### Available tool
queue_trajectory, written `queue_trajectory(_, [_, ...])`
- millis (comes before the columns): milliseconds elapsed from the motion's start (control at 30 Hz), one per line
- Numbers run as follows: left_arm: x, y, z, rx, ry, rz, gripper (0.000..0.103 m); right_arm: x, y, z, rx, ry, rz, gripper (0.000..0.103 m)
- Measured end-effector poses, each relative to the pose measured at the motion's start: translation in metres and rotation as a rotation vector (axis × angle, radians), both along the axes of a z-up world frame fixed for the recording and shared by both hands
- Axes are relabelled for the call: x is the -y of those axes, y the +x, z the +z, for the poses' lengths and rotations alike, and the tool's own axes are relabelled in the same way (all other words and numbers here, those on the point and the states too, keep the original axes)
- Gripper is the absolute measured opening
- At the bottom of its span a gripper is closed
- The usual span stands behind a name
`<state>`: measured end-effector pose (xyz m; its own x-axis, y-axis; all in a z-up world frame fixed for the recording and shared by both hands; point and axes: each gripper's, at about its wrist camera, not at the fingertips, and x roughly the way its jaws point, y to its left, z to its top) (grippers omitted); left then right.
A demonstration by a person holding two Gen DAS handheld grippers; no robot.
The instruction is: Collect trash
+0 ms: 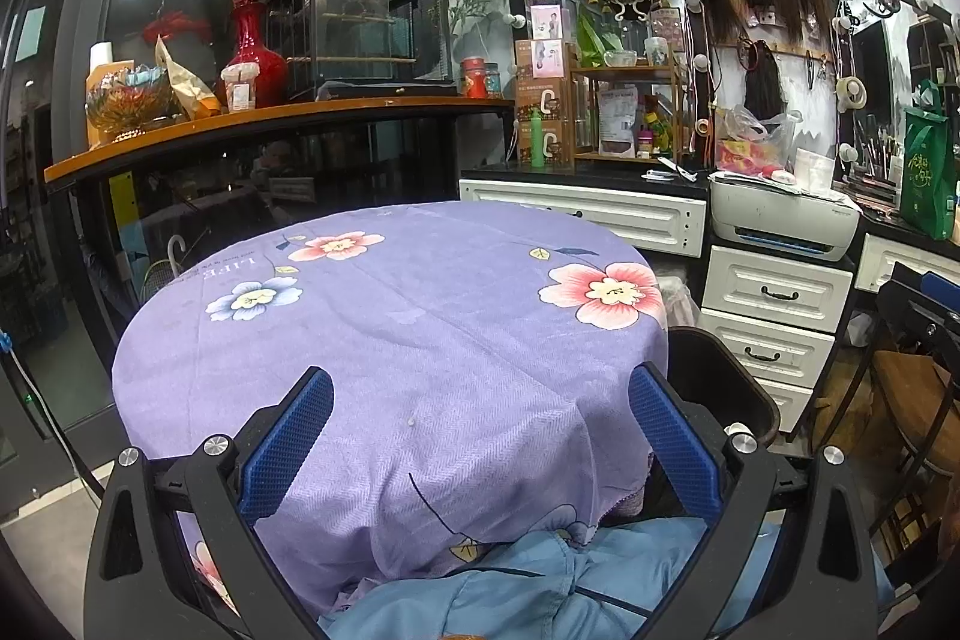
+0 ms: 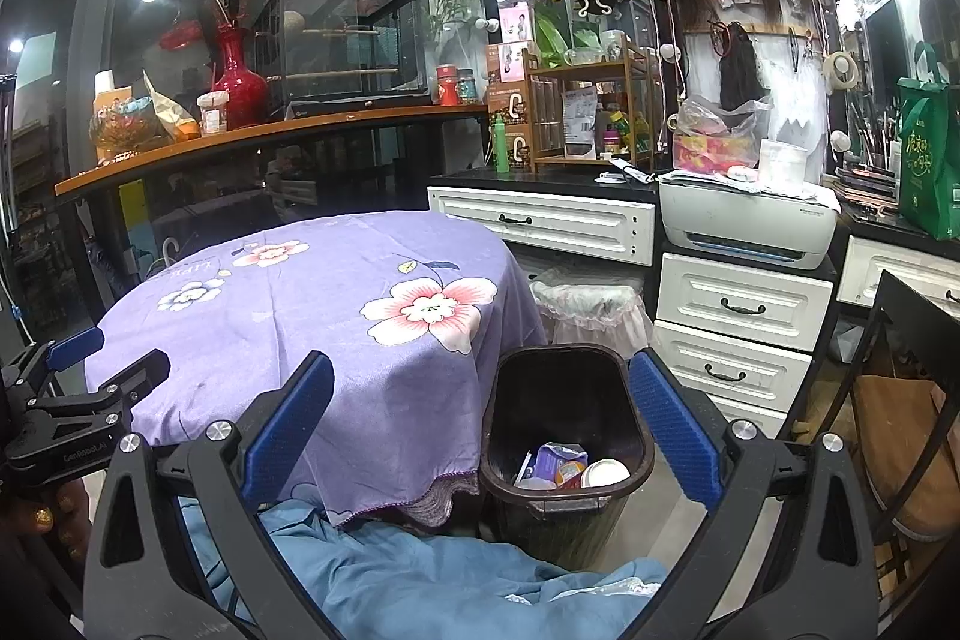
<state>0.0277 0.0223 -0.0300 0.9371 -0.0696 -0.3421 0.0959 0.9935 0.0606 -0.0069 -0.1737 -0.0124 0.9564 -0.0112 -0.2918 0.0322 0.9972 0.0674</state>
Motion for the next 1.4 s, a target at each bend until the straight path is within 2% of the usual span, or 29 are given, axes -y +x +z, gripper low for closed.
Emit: queue_trajectory(1400, [0.0005,0.0018,-0.0006,0.0,0.003,0.004,0.098,0.0004,0.0003,0.0006,-0.003,0.004,0.003,0.097])
